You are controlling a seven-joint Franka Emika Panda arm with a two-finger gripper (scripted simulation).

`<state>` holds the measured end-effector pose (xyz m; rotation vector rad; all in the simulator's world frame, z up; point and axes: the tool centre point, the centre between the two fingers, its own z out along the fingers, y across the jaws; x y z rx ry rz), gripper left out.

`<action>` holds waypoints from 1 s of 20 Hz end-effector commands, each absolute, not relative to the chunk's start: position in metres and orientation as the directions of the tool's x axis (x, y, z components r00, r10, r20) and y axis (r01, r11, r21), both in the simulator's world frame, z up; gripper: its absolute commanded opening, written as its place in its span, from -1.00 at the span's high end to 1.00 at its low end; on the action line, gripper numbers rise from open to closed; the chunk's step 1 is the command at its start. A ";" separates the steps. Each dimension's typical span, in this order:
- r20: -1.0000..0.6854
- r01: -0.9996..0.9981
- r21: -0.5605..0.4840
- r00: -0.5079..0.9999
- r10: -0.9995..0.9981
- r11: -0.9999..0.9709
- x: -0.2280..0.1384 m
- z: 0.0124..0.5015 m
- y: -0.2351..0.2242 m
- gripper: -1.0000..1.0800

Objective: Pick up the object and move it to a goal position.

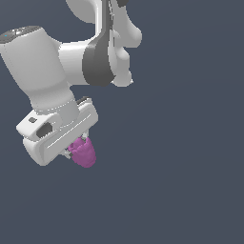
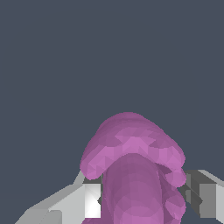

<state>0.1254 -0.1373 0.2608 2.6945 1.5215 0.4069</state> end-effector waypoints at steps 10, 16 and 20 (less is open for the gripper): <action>0.445 0.652 0.233 0.588 0.675 -0.722 0.107 0.437 -0.197 1.00; 0.495 0.601 0.242 0.599 0.630 -0.762 0.095 0.472 -0.214 1.00; 0.504 0.591 0.243 0.600 0.621 -0.769 0.093 0.479 -0.218 1.00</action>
